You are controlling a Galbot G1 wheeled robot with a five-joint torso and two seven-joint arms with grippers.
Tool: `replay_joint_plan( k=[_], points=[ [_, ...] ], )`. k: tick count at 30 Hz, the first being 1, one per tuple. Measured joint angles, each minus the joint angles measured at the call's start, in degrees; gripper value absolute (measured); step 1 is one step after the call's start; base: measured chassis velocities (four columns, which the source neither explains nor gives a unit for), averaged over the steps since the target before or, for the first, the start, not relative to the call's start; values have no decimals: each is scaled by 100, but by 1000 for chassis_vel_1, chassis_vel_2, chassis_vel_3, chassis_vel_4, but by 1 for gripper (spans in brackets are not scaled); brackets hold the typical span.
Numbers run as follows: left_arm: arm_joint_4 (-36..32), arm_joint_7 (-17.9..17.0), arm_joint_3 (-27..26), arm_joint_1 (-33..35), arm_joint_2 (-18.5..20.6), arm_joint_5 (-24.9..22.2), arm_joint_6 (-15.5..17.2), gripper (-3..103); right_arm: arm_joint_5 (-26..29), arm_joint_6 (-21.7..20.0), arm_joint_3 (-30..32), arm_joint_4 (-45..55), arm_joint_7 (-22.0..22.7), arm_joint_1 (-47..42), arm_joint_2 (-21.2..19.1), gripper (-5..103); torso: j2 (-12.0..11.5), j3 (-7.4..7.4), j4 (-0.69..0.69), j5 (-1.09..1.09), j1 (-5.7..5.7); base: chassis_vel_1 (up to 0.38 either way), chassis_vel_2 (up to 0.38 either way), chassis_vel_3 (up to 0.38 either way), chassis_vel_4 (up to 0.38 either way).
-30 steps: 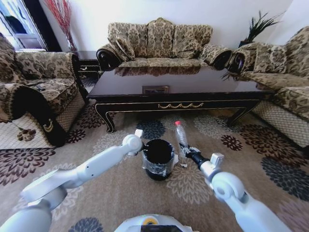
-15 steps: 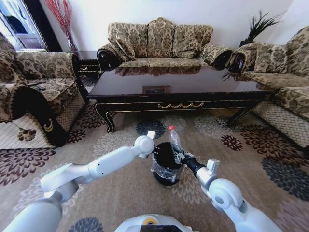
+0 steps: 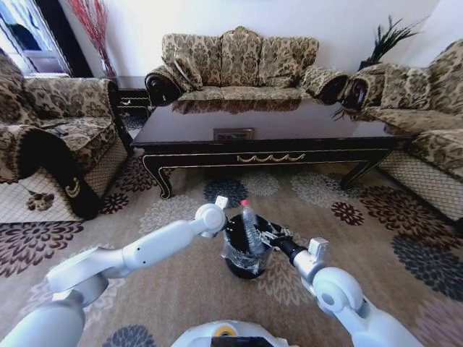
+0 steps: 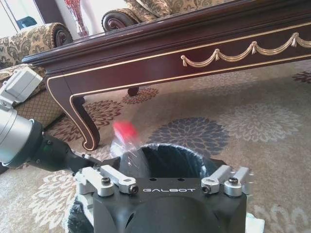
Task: Move to the front of the table and pick up the trash from the floor, then place it into the trash bin.
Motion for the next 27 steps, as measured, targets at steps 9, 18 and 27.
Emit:
replay_joint_plan(
  k=[9,18,27],
  points=[
    [-246,8,-735,537,514,85,0,4,-23,58,180,-28,23,54,6,100,0,0,-1,-2,0,0,0,0,0],
    [-663,439,-3281,2518,2171,459,-1,4,-708,480,116,-1593,-17,519,329,100,0,0,8,2,0,0,0,0,0],
    [-889,1051,-4687,4070,2752,938,3,4,-1630,1021,-140,-3270,-398,856,543,100,0,0,3,0,-1,0,0,0,0]
  ],
)
